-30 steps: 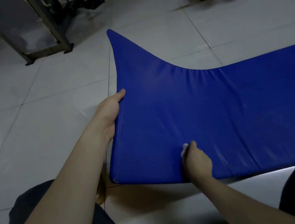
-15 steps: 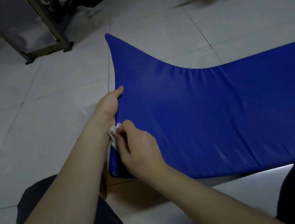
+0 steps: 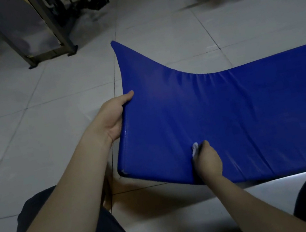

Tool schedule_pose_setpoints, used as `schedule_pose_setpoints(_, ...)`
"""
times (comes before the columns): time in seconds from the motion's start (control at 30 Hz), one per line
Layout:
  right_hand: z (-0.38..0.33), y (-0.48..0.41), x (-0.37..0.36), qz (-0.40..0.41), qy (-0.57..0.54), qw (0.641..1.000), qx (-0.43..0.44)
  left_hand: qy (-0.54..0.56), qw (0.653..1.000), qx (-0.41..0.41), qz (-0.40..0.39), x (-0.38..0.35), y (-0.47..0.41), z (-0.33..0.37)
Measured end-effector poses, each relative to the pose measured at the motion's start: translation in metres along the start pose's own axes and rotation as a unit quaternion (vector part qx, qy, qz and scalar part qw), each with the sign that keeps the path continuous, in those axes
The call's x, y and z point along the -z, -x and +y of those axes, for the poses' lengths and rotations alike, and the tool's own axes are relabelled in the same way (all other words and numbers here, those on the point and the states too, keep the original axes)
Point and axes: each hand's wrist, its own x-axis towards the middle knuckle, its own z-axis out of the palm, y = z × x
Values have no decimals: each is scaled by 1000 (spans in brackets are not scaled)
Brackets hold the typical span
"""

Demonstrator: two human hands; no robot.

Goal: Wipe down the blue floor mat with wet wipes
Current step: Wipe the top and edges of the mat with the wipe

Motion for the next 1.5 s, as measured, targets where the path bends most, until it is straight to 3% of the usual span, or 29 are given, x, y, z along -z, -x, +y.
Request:
schedule_pose_setpoints(0.2, -18, -13, 18, -60, -193, 978, -53, 6, 999, 10, -32, -9, 9, -5)
schedule_pose_setpoints(0.3, -40, -6, 23, -98, -235, 966, -30, 14, 999, 25, -33, -12, 8, -6)
schedule_pose_setpoints(0.5, -124, 43, 43, -62, -273, 950, 141, -53, 998, 9, 17, -15, 5, -1)
schedule_pose_setpoints(0.6, -161, 80, 57, -108, -282, 919, 254, -163, 985, -7, 56, -10, -1, 0)
schedule_pose_setpoints(0.67, -174, 100, 57, -112, -208, 909, 344, -254, 964, -23, 76, -6, -5, 0)
schedule_pose_setpoints(0.77, -168, 101, 48, -59, -67, 911, 403, -245, 965, -32, 84, -5, -5, -3)
schedule_pose_setpoints(0.9, -129, 67, 35, -71, -48, 951, 298, -202, 973, -38, 108, 7, -7, 0)
schedule_pose_setpoints(1.03, -51, 28, 18, -47, 76, 988, 124, -189, 976, -34, 103, 9, -6, 1)
schedule_pose_setpoints(1.13, -34, 25, 12, -33, 14, 997, 68, -190, 976, -39, 103, 4, -4, -1)
schedule_pose_setpoints(1.27, -90, 49, 22, -26, -101, 980, 170, -189, 974, -53, 114, 2, -5, -1)
schedule_pose_setpoints(1.37, -141, 82, 40, -59, -183, 936, 294, -183, 974, -54, 121, -2, -6, -2)
schedule_pose_setpoints(1.43, -162, 101, 46, -91, -184, 906, 371, -185, 973, -54, 125, -3, -5, -2)
schedule_pose_setpoints(1.5, -168, 107, 46, -76, -135, 900, 406, -188, 972, -56, 126, -3, -4, -1)
